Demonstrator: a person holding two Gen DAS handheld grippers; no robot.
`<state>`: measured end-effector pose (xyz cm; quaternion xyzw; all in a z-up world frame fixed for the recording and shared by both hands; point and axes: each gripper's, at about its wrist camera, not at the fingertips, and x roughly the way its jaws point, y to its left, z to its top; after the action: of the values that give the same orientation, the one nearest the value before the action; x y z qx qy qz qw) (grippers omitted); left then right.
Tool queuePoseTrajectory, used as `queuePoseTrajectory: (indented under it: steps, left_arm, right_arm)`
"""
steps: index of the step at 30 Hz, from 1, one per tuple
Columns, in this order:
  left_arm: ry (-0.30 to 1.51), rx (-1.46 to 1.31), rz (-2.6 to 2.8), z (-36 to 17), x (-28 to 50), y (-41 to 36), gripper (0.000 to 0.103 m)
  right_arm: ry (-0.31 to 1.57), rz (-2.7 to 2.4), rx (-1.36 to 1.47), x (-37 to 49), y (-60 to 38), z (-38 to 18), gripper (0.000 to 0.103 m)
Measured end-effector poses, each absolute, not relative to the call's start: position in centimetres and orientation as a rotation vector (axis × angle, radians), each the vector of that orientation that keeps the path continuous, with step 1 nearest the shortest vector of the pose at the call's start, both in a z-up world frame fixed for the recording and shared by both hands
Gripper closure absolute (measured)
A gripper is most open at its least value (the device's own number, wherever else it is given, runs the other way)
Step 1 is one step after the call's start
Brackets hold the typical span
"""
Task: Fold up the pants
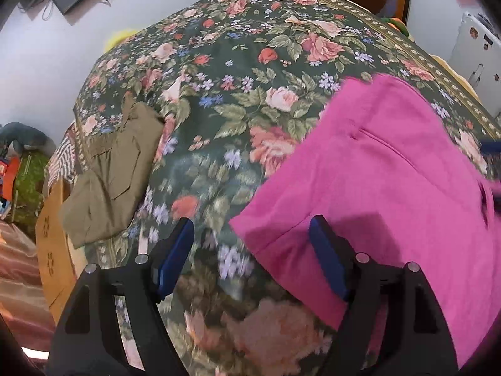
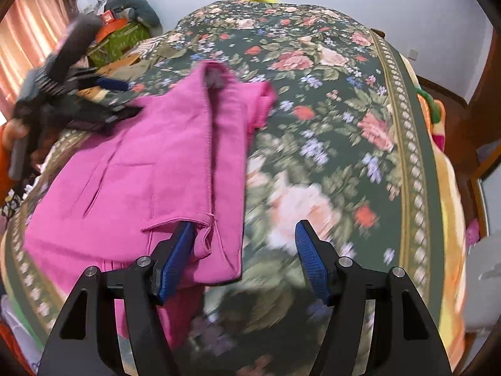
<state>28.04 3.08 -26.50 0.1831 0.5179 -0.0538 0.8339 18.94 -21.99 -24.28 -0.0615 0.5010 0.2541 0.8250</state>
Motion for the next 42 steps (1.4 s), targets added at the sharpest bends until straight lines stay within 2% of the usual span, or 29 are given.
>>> queuePoseTrajectory:
  steps: [8,13,19,24,27,30,40,42]
  left_arm:
    - [1.192,0.116,-0.175,-25.9,22.5,4.2,0.026]
    - [1.147,0.106,-0.169,-25.3,19.2,2.0,0.026]
    - [1.142,0.079,-0.153,-24.7,18.9,1.9,0.027]
    - [1.084,-0.028,-0.101,-23.0,17.7,5.2,0.031]
    - [1.095,0.043,-0.031,-23.9,17.0,5.7,0.035]
    - [1.081,0.042,0.001,-25.1,16.1,6.3,0.035]
    - [0.978,0.122,-0.059,-20.5,17.1,4.8,0.036]
    - [0.965,0.131,-0.097,-20.0,18.4,3.9,0.036]
  right_arm:
    - [1.026,0.427,-0.247,23.0,-21.7,-24.0,0.042]
    - [1.03,0.375,-0.24,23.5,-22.3,-22.4,0.042]
    - [0.949,0.426,-0.169,19.1,-23.3,-18.2,0.039]
    - [0.971,0.47,-0.149,15.1,-23.1,-19.3,0.039]
    - [1.052,0.452,-0.154,13.9,-23.5,-22.5,0.04]
    - [1.034,0.427,-0.045,13.1,-24.8,-23.5,0.04]
    - [0.958,0.4,0.012,14.3,-26.2,-20.8,0.043]
    - [0.945,0.392,0.023,15.3,-26.3,-20.6,0.048]
